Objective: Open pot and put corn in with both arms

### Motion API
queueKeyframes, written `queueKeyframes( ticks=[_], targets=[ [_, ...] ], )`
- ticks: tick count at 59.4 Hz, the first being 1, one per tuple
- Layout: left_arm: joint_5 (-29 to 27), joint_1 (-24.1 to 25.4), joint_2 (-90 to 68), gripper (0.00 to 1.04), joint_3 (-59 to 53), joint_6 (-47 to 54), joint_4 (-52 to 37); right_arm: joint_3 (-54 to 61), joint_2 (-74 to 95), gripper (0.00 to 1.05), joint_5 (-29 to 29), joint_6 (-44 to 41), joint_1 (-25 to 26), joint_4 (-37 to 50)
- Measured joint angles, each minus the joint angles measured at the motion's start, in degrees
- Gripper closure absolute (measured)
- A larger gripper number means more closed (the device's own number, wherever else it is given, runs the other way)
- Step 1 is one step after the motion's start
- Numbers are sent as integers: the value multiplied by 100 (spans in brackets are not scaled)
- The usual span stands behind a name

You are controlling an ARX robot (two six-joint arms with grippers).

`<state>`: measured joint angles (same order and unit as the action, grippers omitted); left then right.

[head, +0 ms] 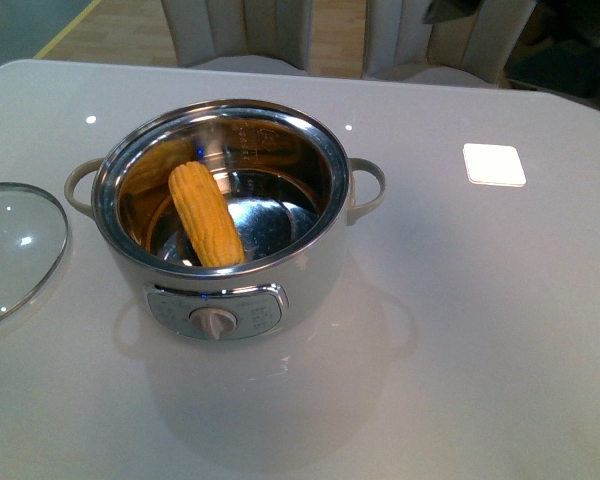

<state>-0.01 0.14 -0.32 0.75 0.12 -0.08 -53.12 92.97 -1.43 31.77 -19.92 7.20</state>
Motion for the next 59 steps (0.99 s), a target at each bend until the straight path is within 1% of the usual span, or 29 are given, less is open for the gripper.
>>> queueKeyframes(
  ticks=[13, 21, 25, 29, 32, 43, 53, 59],
  targets=[
    [0, 0, 0, 7, 2, 0, 0, 1272, -1429, 16, -514, -1025, 348, 39],
    [0, 0, 0, 7, 2, 0, 0, 1816, -2240, 12, -695, -1241, 372, -4],
    [0, 0, 0, 7, 0, 0, 0, 2155, -2771, 8, -874, -1362, 343, -98],
    [-2, 0, 0, 7, 2, 0, 0, 2393, -3108, 9, -1025, -1421, 343, -177],
    [-2, 0, 0, 7, 2, 0, 0, 2636, -3477, 9, -1213, -1480, 348, -396],
    [0, 0, 0, 7, 2, 0, 0, 2968, -4422, 9, -1502, -1504, 463, -988],
    [0, 0, 0, 7, 2, 0, 0, 3320, -5259, 9, -1602, -1338, 542, -1700],
    [0, 0, 0, 7, 0, 0, 0, 3447, -5423, 9, -1637, -1309, 549, -1718]
  ],
)
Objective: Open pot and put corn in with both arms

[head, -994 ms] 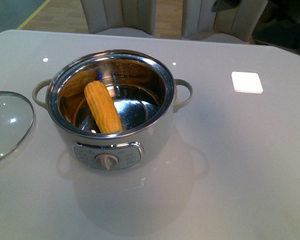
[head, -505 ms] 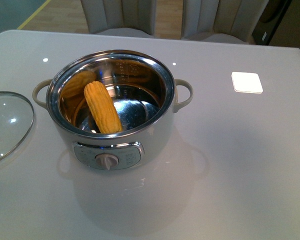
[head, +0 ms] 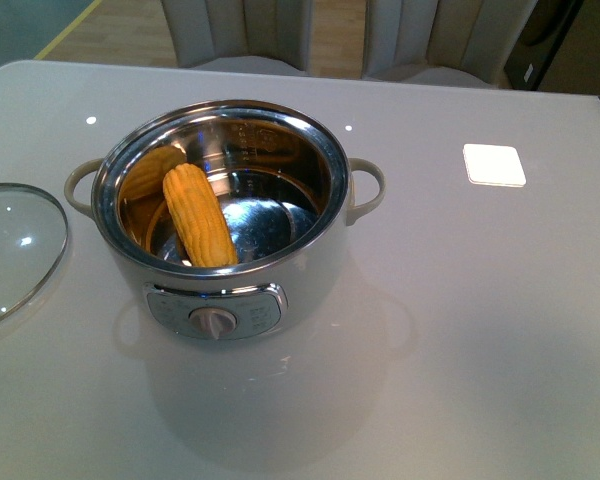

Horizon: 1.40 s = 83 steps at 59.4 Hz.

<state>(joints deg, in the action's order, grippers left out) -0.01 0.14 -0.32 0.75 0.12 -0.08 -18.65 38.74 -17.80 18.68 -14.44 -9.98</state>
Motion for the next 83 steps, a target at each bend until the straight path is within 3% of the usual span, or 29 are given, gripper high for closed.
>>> queueKeyframes(
  ticks=[13, 20, 25, 34, 42, 47, 83],
  targets=[
    [0, 0, 0, 7, 2, 0, 0, 240, 199, 9, -70, -31, -70, 345],
    [-2, 0, 0, 7, 2, 0, 0, 1244, -2, 27, 531, -988, 118, 3010],
    [-2, 0, 0, 7, 0, -2, 0, 1539, -236, 39, 678, -1370, 278, 3941],
    [0, 0, 0, 7, 2, 0, 0, 1731, -643, 65, 949, -1707, 568, 4164],
    [-2, 0, 0, 7, 0, 0, 2, 1766, -1003, 88, 1154, -1773, 776, 3812],
    [0, 0, 0, 7, 0, 0, 2, 1766, -1353, 103, 1705, -1843, 1252, 3506],
    [0, 0, 0, 7, 0, 0, 2, 1766, -2723, 103, 1766, -1834, 1423, 2155]
  ],
)
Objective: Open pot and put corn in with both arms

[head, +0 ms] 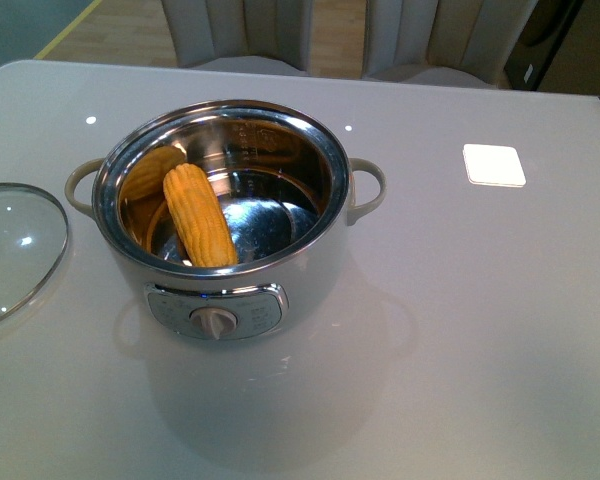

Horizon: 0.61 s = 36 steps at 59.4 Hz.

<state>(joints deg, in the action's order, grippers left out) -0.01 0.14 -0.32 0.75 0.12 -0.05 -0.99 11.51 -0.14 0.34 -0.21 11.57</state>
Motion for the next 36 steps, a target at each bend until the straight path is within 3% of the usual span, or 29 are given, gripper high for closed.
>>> queueKeyframes(
  ticks=[7, 13, 36],
  targets=[
    [0, 0, 0, 7, 2, 0, 0, 0, -199, 103, -2, 0, 0, -205],
    [-2, 0, 0, 7, 2, 0, 0, -2, -977, 103, 4, -2, 2, -1093],
    [0, 0, 0, 7, 2, -2, 0, -2, -1115, 103, 2, -2, 2, -1150]
  ],
)
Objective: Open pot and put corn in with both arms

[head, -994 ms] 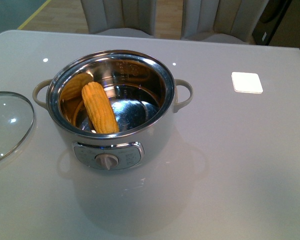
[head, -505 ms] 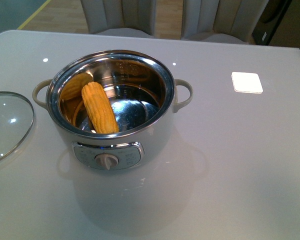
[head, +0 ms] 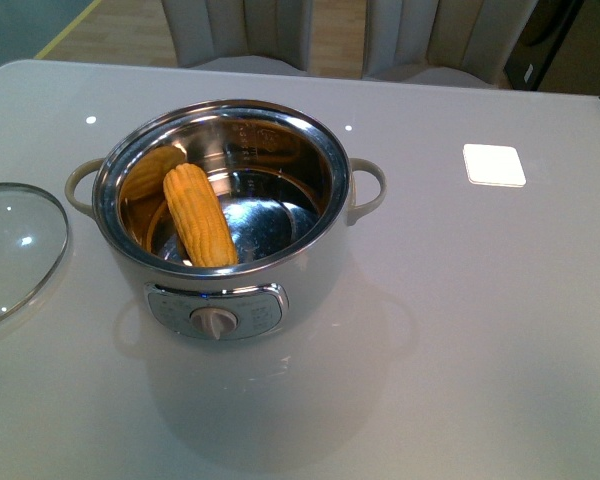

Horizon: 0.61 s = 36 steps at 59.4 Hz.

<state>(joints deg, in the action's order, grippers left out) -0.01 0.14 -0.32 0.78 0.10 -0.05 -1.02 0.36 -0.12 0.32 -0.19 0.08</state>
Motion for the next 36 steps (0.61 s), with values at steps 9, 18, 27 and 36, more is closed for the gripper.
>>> queueKeyframes(
  ticks=[9, 18, 27, 36],
  targets=[
    [-2, 0, 0, 7, -2, 2, 0, 0, 0, 95, 0, -11, 0, 0],
    [0, 0, 0, 7, 0, 2, 0, 0, 0, 67, 0, -11, 0, 0],
    [0, 0, 0, 7, 0, 0, 0, 0, 0, 41, 0, -11, 0, 0],
    [0, 0, 0, 7, 0, 2, 0, 0, 0, 13, 0, -11, 0, 0]
  ],
)
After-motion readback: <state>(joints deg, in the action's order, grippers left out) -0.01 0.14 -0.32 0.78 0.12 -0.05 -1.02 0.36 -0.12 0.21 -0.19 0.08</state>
